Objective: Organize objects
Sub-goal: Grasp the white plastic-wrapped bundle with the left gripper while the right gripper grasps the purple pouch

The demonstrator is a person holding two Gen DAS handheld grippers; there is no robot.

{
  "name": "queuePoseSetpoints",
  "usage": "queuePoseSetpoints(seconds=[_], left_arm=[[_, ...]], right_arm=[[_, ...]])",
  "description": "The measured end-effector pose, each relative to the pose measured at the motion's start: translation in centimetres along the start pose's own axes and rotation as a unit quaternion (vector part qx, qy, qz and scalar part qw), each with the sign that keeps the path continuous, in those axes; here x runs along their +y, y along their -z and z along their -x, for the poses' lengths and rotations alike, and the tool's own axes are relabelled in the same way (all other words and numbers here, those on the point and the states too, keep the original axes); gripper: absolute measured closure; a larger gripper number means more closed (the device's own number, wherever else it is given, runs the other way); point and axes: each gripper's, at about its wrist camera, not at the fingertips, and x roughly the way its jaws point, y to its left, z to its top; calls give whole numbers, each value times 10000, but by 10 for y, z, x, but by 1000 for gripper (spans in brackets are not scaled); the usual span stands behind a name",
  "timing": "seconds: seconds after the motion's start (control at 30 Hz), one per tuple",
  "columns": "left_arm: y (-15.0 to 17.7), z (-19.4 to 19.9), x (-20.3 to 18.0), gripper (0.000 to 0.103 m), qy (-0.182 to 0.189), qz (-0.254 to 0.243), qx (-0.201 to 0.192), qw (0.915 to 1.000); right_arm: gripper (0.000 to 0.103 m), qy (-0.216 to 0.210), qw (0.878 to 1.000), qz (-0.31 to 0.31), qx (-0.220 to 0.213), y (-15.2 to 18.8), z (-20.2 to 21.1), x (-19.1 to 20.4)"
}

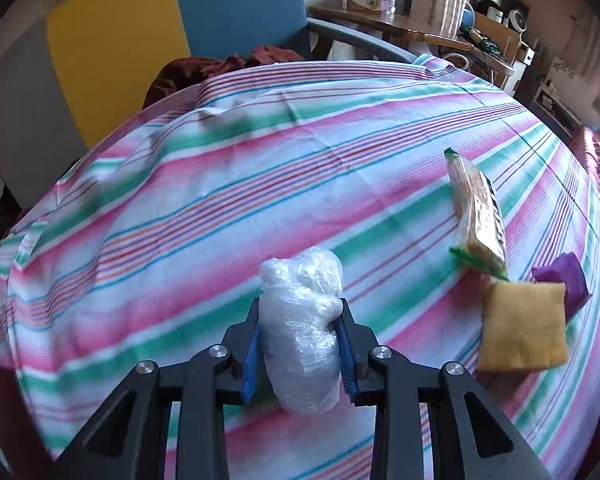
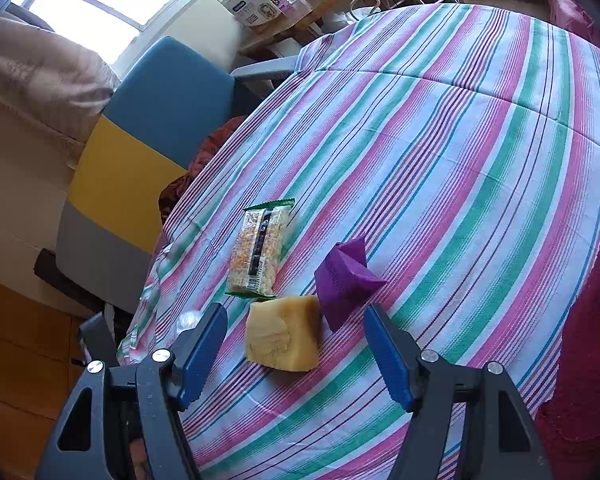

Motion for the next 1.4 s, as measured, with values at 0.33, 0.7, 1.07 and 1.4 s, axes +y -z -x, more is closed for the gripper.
queuePoseSetpoints(seconds=[0.33,0.7,1.07,1.4], left_arm=[[85,57,-7,70,-130,254,113,9995],[122,73,-6,70,104,453,-144,9988],[127,75,1,70,334,557,-277,9975],[130,75,2,68,400,570,-401,9968]], right_arm=[[31,253,9996,-76,-140,-2,3,-6],[31,1087,9910,772,120,-19,-3,8],[36,2163,9367,2457,1246,-35,-70,38],[66,2472,9183,2844,1211,-18,-105,35]])
